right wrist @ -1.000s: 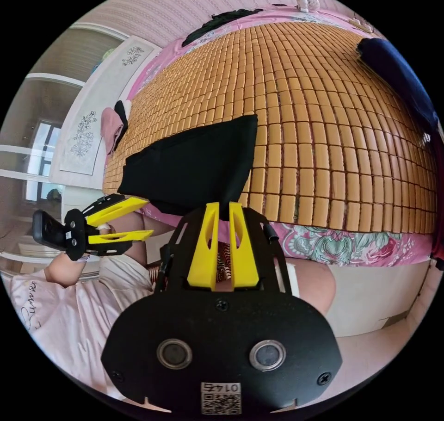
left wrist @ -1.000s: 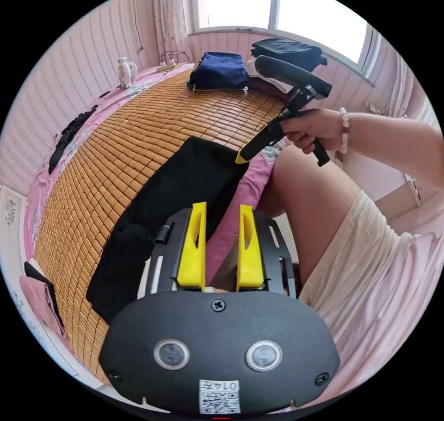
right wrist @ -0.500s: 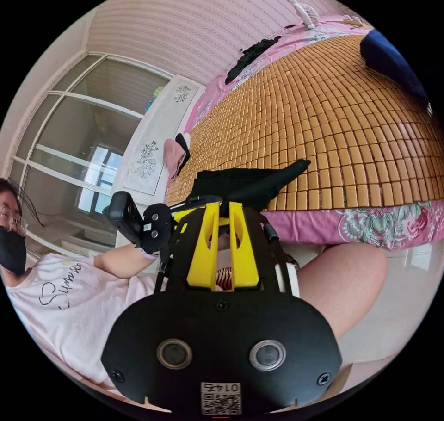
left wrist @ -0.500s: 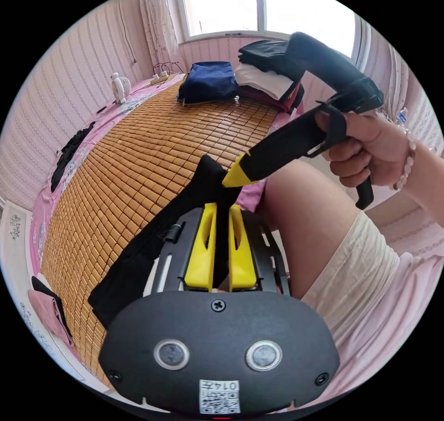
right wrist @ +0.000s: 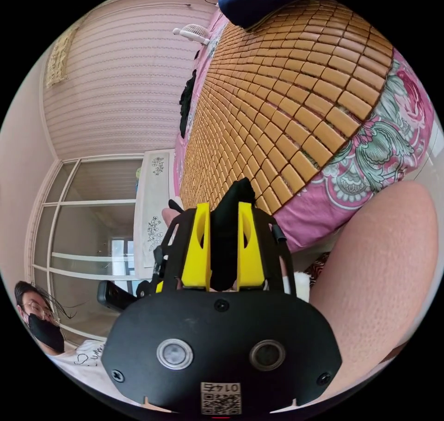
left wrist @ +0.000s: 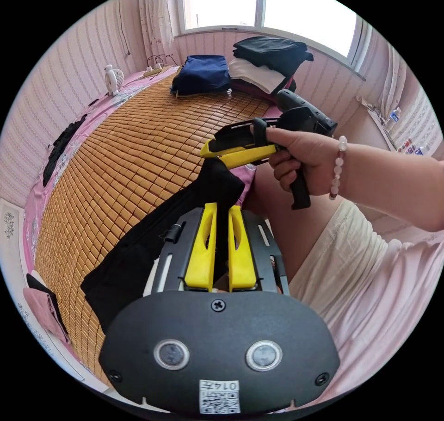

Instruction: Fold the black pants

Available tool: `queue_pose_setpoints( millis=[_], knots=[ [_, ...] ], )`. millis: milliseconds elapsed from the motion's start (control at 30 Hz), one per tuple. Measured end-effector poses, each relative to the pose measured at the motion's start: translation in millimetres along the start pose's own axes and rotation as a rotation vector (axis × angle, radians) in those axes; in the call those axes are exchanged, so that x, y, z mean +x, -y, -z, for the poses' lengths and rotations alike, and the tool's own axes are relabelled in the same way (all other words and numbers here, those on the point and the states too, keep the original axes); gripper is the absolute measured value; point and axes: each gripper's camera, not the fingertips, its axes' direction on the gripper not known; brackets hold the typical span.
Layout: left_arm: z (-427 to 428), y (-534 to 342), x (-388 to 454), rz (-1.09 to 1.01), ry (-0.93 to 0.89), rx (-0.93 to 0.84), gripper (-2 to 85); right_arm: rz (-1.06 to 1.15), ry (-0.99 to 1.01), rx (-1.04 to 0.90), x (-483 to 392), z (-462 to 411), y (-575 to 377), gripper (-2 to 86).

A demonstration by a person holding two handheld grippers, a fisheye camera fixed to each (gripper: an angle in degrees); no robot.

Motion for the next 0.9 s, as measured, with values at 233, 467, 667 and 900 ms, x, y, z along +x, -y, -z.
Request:
queue_pose_setpoints(
  millis=[233,467,667,900],
  knots=[
    [9.1,-11.1,-19.3,0.023,-0.041,0.041,4.2,0.079,0.024,0.038,-15.2,24.1,1.7,2.3],
    [34.0,-14.0,-50.8,0.078,-0.101,0.235,4.3,0.281,0.054,0.075,-84.9,48.4,13.3,1.8],
    [63.0,-75.6,-118.1,0.281,-0.082,0.372,4.6,0.498,0.073,-0.134,-180.7,-36.0,6.7,2.9],
    [70.9,-248.5,-210.2,0.746,0.023,0.184,7.9,0.636,-0.053,-0.439,-218.0,-218.0,-57.6,7.9]
  ],
)
